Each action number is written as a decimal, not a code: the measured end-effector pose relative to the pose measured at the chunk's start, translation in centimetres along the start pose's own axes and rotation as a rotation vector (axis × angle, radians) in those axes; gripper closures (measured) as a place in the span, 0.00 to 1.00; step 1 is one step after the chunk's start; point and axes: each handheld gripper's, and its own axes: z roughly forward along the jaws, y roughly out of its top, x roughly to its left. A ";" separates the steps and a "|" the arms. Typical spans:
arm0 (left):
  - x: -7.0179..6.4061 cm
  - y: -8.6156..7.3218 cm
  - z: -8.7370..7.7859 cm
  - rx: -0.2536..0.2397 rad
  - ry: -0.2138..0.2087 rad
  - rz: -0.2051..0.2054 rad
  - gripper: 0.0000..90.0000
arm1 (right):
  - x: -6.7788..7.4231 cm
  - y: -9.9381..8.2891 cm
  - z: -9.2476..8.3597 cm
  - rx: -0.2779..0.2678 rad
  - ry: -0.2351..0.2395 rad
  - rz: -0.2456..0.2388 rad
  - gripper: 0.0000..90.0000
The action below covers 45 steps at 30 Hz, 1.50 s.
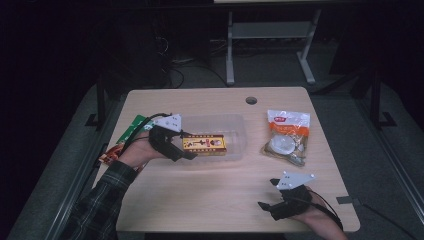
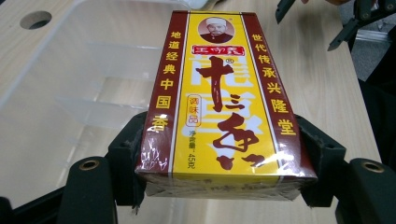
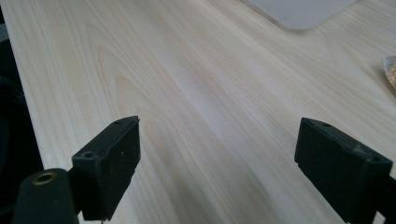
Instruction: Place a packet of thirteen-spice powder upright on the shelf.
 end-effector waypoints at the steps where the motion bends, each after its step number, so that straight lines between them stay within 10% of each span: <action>1: 0.3 0.3 0.0 0.003 0.000 0.003 0.35 | 0.0 0.0 0.0 -0.001 0.000 -0.004 0.15; 22: 5.3 5.0 2.5 0.113 -0.009 0.040 0.35 | 0.0 0.1 -0.1 -0.015 0.007 -0.017 0.15; 45: 7.1 6.4 7.5 0.223 -0.023 0.020 0.35 | -0.1 0.1 -0.2 -0.029 0.014 -0.029 0.15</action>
